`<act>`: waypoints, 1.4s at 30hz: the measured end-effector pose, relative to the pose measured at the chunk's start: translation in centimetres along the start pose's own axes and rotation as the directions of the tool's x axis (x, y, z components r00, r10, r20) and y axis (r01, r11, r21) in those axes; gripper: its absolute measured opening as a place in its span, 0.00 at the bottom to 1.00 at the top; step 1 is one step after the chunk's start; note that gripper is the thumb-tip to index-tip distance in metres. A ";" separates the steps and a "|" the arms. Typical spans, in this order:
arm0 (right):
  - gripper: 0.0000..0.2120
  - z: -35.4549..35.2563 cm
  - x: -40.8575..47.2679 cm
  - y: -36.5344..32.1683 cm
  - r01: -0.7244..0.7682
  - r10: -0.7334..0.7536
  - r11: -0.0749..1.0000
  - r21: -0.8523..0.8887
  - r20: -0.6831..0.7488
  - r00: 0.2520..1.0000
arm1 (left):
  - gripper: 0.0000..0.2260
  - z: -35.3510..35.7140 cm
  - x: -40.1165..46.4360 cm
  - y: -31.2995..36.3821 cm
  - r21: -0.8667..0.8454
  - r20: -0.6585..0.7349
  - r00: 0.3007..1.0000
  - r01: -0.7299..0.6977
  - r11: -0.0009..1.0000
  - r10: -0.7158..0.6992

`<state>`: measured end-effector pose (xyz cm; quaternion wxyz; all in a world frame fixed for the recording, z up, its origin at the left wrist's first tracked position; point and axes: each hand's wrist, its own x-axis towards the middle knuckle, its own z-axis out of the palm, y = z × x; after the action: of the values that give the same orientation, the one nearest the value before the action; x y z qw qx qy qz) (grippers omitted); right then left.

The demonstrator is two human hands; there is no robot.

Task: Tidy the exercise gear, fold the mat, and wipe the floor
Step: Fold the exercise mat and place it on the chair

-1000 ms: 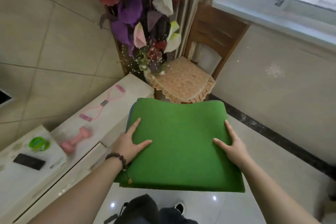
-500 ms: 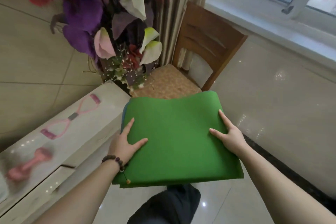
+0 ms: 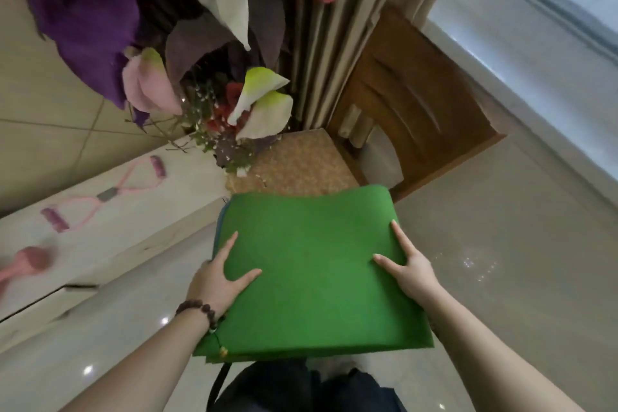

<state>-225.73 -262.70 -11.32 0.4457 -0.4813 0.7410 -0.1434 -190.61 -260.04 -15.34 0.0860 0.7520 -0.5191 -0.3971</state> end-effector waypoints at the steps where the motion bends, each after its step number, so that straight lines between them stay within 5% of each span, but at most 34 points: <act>1: 0.37 -0.1 1.1 0.1 0.000 0.001 1.000 -0.006 0.036 0.999 | 0.42 0.4 0.1 0.2 -0.001 -0.002 1.000 0.030 1.000 -0.030; 16: 0.39 0.1 29.0 0.4 0.189 -0.168 0.982 -0.005 0.438 0.883 | 0.41 12.4 11.8 4.3 -0.262 -0.280 0.891 0.288 0.921 -0.358; 19: 0.39 0.9 34.9 -0.8 0.217 -0.238 0.971 0.098 0.424 0.874 | 0.40 12.9 17.3 4.5 -0.309 -0.347 0.849 0.299 0.903 -0.399; 23: 0.42 3.1 39.0 1.6 0.126 -0.129 0.991 0.038 0.456 0.881 | 0.44 15.6 21.4 3.1 -0.460 -0.129 0.819 0.450 0.766 -0.559; 25: 0.46 4.5 39.2 4.0 0.175 -0.138 0.983 -0.046 0.435 0.890 | 0.49 17.7 21.9 2.7 -0.415 -0.078 0.840 0.463 0.783 -0.538; 33: 0.46 5.9 39.1 6.9 0.405 -0.357 0.897 -0.180 0.246 0.901 | 0.50 20.0 21.3 3.2 -0.383 -0.321 0.798 0.384 0.841 -0.510; 42: 0.42 7.3 41.5 5.9 0.452 -0.425 0.852 -0.266 0.154 0.892 | 0.44 20.0 24.1 2.1 -0.307 -0.446 0.790 0.306 0.901 -0.421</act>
<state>-229.10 -293.08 -40.90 0.3574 -0.7044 0.6037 -0.1076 -202.32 -275.80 -39.80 0.2218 0.9008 -0.2762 -0.2512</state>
